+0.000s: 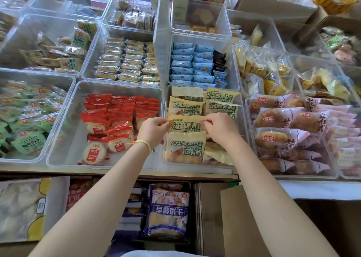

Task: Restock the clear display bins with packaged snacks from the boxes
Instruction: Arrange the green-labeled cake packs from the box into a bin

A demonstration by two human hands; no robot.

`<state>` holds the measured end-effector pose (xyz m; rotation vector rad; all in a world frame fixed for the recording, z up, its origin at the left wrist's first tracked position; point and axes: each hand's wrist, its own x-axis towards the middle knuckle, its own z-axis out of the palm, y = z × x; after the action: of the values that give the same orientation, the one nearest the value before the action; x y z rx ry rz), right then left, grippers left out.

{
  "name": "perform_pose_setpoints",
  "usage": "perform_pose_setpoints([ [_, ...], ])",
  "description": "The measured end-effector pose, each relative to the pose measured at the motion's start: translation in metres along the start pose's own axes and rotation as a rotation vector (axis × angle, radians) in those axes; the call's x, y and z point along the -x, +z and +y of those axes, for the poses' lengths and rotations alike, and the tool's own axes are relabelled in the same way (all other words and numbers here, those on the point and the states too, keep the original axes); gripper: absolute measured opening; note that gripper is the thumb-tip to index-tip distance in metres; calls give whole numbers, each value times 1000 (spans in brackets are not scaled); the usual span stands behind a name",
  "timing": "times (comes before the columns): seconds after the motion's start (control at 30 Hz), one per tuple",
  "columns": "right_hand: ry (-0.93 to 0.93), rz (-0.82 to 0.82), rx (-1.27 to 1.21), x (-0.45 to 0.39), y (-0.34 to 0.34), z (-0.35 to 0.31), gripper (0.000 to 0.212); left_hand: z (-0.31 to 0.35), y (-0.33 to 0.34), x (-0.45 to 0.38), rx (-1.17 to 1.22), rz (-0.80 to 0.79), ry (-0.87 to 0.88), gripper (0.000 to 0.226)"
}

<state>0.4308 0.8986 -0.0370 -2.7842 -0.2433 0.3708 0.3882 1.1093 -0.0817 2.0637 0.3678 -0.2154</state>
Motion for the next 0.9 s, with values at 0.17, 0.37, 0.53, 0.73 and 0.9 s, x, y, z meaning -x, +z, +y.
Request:
perform_pose_setpoints([
  [0.17, -98, 321, -202, 48, -1, 6, 19, 11, 1, 14, 181, 132, -21, 15],
  [0.37, -88, 72, 82, 55, 21, 3, 39, 6, -8, 40, 87, -37, -90, 19],
  [0.53, -121, 95, 8, 49, 11, -14, 16, 2, 2, 53, 10, -106, 2, 8],
  [0.73, -132, 0, 35, 50, 13, -8, 13, -9, 12, 47, -114, 4, -13, 12],
  [0.9, -124, 331, -291, 85, -3, 22, 12, -13, 14, 47, -184, 45, -42, 17],
])
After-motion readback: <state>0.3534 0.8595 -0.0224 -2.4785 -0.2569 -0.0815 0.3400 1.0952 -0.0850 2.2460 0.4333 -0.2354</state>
